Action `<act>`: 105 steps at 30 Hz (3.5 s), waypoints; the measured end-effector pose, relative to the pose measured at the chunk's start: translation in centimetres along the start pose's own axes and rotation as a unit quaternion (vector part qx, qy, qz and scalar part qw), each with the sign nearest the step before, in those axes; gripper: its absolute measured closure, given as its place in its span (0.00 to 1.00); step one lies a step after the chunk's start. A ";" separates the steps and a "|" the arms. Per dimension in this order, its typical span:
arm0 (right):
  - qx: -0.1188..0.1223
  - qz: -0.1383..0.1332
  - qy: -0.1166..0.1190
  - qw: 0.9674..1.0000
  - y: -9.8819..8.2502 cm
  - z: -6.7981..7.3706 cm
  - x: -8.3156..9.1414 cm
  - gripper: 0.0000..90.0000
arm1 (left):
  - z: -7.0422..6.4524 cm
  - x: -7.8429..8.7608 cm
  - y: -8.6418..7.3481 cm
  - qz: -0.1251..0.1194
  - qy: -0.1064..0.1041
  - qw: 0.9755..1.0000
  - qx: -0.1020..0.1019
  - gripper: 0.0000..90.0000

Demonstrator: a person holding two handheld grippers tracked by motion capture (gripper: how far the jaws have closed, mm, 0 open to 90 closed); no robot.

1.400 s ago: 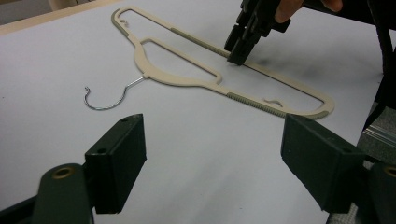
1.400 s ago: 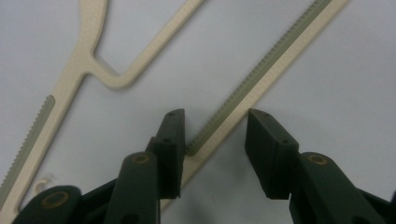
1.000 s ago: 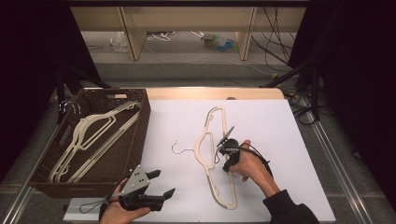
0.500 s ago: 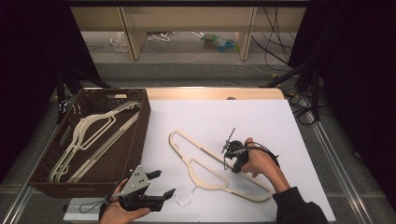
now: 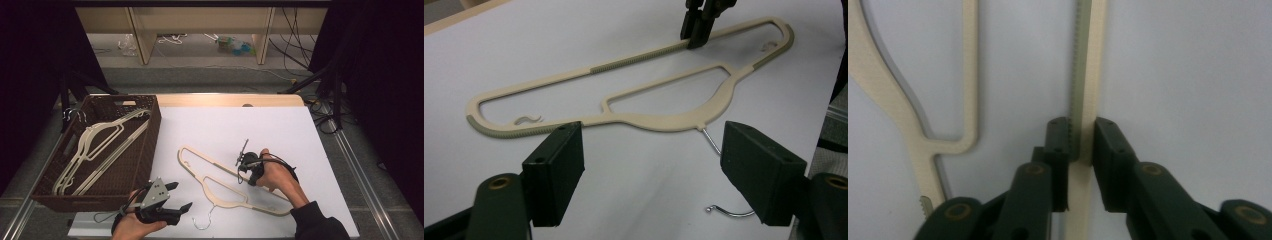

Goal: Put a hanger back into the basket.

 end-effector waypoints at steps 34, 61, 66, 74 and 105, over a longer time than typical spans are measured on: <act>0.037 -0.017 -0.011 0.999 1.4 0.3 4.6 0.89 | -1.2 -8.6 -0.7 0.109 -0.034 0.968 -0.225 0.30; 0.048 -0.026 0.045 0.997 0.5 -0.6 2.6 0.88 | -4.0 -8.8 1.2 0.121 -0.181 0.924 -0.314 0.70; 0.048 -0.015 0.057 0.997 -0.1 -1.0 2.2 0.86 | -4.8 -8.7 2.2 0.103 -0.194 0.927 -0.305 0.75; 0.038 -0.007 0.069 0.997 -0.7 -1.5 1.6 0.85 | -5.5 -8.9 3.1 0.087 -0.197 0.924 -0.315 0.79; -0.128 -0.191 -0.027 0.973 -2.6 -3.8 10.7 0.50 | -1.7 -8.5 8.2 0.016 -0.150 0.971 -0.183 0.93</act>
Point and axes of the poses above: each handheld gripper's, and its own axes: x roughly backward along the jaws, y roughly out of its top, z roughly to its left, the point moved 2 cm from there along -x, roughly forward along the jaws, and after that the axes turned 11 degrees about -z, right-handed, at the moved point
